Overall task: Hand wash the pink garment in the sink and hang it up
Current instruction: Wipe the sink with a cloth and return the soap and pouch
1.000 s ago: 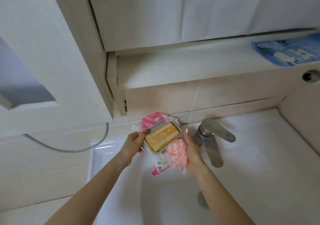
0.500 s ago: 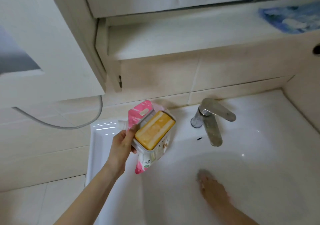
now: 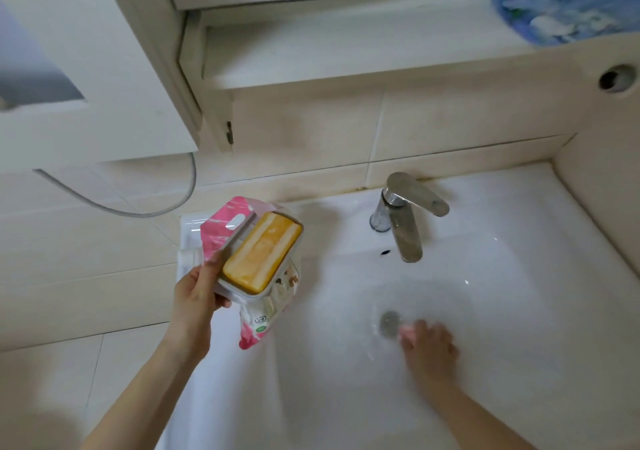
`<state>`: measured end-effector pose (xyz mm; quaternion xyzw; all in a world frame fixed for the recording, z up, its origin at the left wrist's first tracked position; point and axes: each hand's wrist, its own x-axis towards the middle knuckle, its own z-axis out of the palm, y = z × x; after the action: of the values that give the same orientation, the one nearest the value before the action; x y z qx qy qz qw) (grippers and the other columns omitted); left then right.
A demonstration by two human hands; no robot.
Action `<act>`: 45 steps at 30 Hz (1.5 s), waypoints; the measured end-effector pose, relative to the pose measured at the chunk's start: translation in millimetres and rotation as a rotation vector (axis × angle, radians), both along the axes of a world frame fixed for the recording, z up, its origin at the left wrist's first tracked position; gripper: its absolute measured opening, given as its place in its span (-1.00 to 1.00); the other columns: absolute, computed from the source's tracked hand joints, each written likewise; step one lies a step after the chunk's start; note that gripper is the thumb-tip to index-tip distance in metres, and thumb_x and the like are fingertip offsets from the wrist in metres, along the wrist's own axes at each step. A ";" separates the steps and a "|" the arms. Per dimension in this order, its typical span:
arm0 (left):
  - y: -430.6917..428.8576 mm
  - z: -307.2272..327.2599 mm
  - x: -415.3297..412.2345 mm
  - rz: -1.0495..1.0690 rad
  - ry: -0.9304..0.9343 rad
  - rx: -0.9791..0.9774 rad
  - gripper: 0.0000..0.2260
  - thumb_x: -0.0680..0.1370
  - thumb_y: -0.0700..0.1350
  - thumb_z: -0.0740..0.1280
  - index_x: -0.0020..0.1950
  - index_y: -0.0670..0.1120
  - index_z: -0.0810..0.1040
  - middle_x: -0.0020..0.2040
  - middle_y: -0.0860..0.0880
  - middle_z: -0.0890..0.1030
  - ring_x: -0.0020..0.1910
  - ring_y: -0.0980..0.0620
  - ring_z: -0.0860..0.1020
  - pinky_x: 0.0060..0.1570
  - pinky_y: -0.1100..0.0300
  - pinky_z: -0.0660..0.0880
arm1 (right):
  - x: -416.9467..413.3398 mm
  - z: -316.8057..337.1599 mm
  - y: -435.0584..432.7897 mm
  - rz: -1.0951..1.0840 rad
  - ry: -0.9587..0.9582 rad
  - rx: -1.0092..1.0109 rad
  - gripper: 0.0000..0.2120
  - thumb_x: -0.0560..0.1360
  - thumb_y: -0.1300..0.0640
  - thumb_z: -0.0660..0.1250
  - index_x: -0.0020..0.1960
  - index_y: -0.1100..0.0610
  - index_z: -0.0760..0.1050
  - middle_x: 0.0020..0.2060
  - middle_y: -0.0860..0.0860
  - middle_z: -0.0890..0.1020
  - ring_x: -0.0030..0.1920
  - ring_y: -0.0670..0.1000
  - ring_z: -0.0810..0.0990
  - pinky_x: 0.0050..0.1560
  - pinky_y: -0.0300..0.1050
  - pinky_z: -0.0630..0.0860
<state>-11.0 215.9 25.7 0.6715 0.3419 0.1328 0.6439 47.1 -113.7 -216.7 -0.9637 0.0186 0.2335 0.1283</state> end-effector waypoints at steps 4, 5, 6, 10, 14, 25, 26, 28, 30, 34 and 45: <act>-1.9 7.7 -13.9 0.071 -0.007 0.010 -0.69 0.62 -0.06 0.19 -0.27 -0.18 0.39 -0.53 0.04 0.36 -0.42 0.03 0.28 -0.34 0.15 0.27 | -3.8 -1.9 4.9 0.017 0.005 -0.011 -0.46 -0.10 0.04 0.65 -0.16 0.05 0.60 -0.18 0.14 0.55 -0.27 0.18 0.58 -0.41 0.02 0.51; -3.1 8.7 -17.5 0.088 -0.009 0.010 -0.69 0.62 -0.06 0.19 -0.28 -0.18 0.39 -0.53 0.06 0.37 -0.41 0.02 0.29 -0.33 0.15 0.27 | -2.5 -0.4 5.8 -0.036 0.037 0.016 -0.48 -0.05 0.05 0.66 -0.14 0.08 0.59 -0.18 0.17 0.54 -0.25 0.22 0.57 -0.38 0.03 0.51; -3.7 9.0 -21.3 0.104 -0.012 0.008 -0.69 0.62 -0.05 0.19 -0.27 -0.18 0.39 -0.51 0.04 0.39 -0.39 0.01 0.30 -0.32 0.14 0.28 | -2.8 -0.1 6.9 -0.080 0.049 0.042 -0.49 -0.02 0.05 0.66 -0.12 0.11 0.59 -0.16 0.20 0.54 -0.22 0.25 0.56 -0.36 0.04 0.52; -5.0 11.4 -37.1 0.167 -0.009 -0.006 -0.69 0.63 -0.05 0.17 -0.25 -0.18 0.44 -0.41 -0.06 0.45 -0.32 -0.03 0.34 -0.27 0.11 0.32 | -5.4 28.2 20.6 0.105 0.052 0.060 -0.62 0.37 0.08 0.45 0.18 -0.01 0.55 0.18 0.13 0.49 0.06 0.17 0.55 -0.07 0.05 0.54; -10.9 16.6 -47.5 0.219 -0.010 0.003 -0.71 0.64 -0.09 0.16 -0.27 -0.12 0.44 -0.55 0.11 0.42 -0.40 0.07 0.34 -0.27 0.14 0.30 | 11.8 30.0 27.9 -0.043 0.059 0.211 -0.66 0.38 0.03 0.11 -0.11 0.07 0.64 0.02 0.16 0.65 0.01 0.17 0.64 0.01 -0.02 0.57; -4.7 21.6 -67.0 0.367 0.004 0.001 -0.74 0.65 -0.09 0.13 -0.19 -0.09 0.49 -0.50 0.13 0.55 -0.35 0.09 0.47 -0.29 0.25 0.47 | 17.0 24.9 36.9 0.231 -0.115 0.218 -0.70 0.32 0.12 0.08 -0.13 0.07 0.57 -0.12 0.05 0.58 -0.05 0.15 0.59 0.00 -0.07 0.44; -3.1 21.4 -68.1 0.378 0.005 -0.001 -0.75 0.65 -0.09 0.13 -0.18 -0.09 0.49 -0.50 0.13 0.56 -0.39 0.12 0.50 -0.36 0.31 0.50 | 9.8 14.7 36.3 0.380 -0.039 0.246 -0.71 0.24 0.07 0.17 -0.10 0.02 0.55 -0.09 0.01 0.55 -0.04 0.11 0.55 0.03 -0.07 0.41; 0.1 21.3 -69.9 0.397 0.013 0.000 -0.75 0.65 -0.09 0.14 -0.17 -0.10 0.49 -0.51 0.13 0.56 -0.48 0.21 0.52 -0.46 0.41 0.48 | 2.8 -8.3 35.1 0.554 -0.008 0.161 -0.57 0.32 -0.09 0.19 0.13 -0.01 0.54 0.14 0.04 0.55 0.16 0.11 0.45 0.21 0.08 0.30; 2.6 20.8 -71.1 0.414 0.021 -0.002 -0.75 0.65 -0.09 0.15 -0.18 -0.11 0.48 -0.52 0.14 0.55 -0.47 0.21 0.51 -0.44 0.41 0.48 | 2.8 -10.2 35.3 0.486 0.031 0.111 -0.42 0.51 -0.19 -0.05 0.38 0.06 0.41 0.39 0.14 0.40 0.40 0.16 0.30 0.36 0.16 0.10; 7.5 20.9 -72.7 0.437 0.021 -0.027 -0.76 0.64 -0.09 0.16 -0.20 -0.11 0.47 -0.53 0.15 0.52 -0.32 0.08 0.43 -0.44 0.40 0.45 | -3.3 -21.5 34.4 0.586 -0.082 0.138 -0.57 0.46 -0.04 0.07 0.29 0.03 0.38 0.33 0.01 0.37 0.36 0.19 0.34 0.42 0.09 -0.04; 16.3 22.6 -77.4 0.486 0.027 -0.054 -0.77 0.61 -0.11 0.18 -0.23 -0.11 0.43 -0.50 0.05 0.43 -0.42 0.10 0.34 -0.55 0.42 0.37 | 16.7 0.9 66.7 0.095 0.186 0.522 -0.69 0.30 0.28 0.37 0.03 0.11 0.56 -0.05 0.10 0.54 -0.08 0.16 0.57 -0.08 -0.03 0.50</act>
<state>-88.4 232.2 48.3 0.5537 0.5054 0.2654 0.6062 63.8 -47.0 -215.7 -0.8722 -0.0758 0.3238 0.3586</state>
